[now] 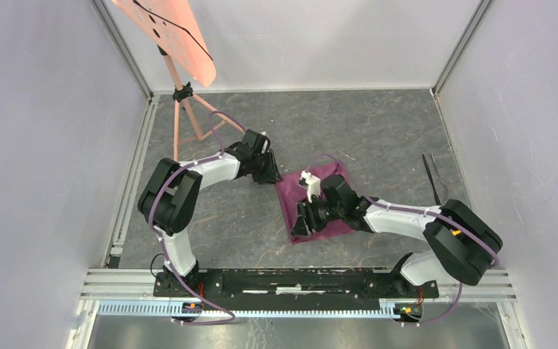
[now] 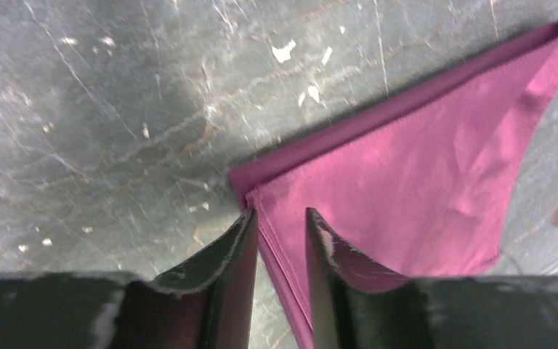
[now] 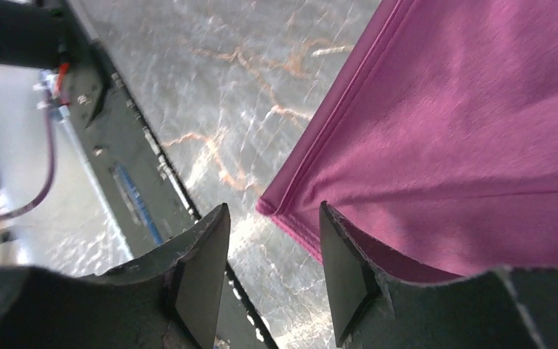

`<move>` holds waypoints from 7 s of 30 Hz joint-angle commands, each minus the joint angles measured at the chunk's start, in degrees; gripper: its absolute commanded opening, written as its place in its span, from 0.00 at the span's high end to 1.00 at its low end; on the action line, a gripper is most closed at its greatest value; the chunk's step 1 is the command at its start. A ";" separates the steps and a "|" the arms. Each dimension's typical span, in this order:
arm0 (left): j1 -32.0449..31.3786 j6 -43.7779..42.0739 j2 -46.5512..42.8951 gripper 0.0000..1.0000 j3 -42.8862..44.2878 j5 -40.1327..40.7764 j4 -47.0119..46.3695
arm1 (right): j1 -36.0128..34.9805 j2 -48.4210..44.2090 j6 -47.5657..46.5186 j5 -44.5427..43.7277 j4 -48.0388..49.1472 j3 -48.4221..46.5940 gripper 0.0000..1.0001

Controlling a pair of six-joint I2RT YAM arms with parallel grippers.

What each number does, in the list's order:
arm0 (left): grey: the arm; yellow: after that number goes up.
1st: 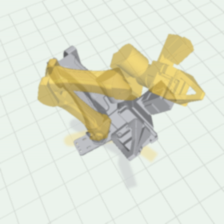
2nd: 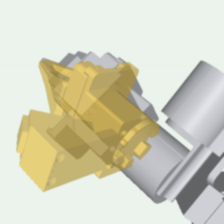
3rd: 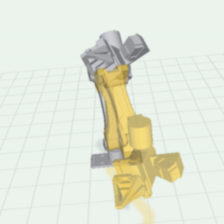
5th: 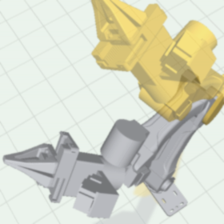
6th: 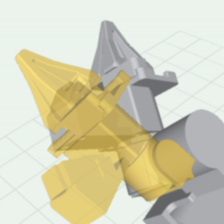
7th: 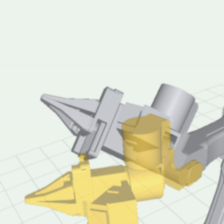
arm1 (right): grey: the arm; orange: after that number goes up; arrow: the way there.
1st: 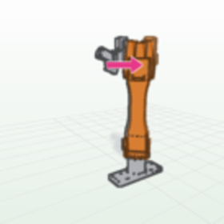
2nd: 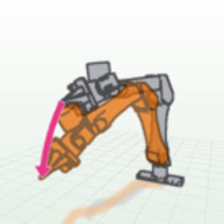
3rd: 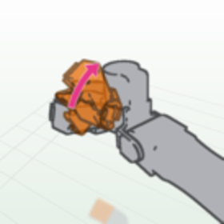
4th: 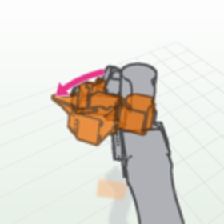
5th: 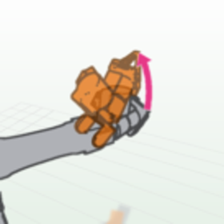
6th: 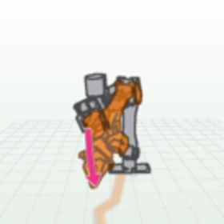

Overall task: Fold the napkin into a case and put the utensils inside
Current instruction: Pick up the upper triangle-folded napkin from the center of the board, then turn over the upper triangle folded napkin at the center of the board.

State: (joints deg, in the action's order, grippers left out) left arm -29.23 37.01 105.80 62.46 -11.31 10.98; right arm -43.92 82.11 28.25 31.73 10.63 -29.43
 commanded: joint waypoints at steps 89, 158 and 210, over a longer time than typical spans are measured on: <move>-3.60 35.20 -16.53 0.89 -33.26 5.18 -33.89 | -16.67 0.77 -14.07 -31.99 -21.09 -15.57 1.00; -5.93 0.35 -58.48 0.98 6.10 38.16 33.70 | -19.90 -3.22 -0.66 0.25 -4.69 -21.25 1.00; -15.85 -13.24 -15.30 0.21 7.81 14.98 19.90 | 7.15 -6.56 -7.30 -3.66 -2.67 14.72 0.37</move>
State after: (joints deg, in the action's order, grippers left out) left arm -44.86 22.57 101.91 77.14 4.29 29.80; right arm -36.82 76.99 29.82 36.64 26.85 -13.87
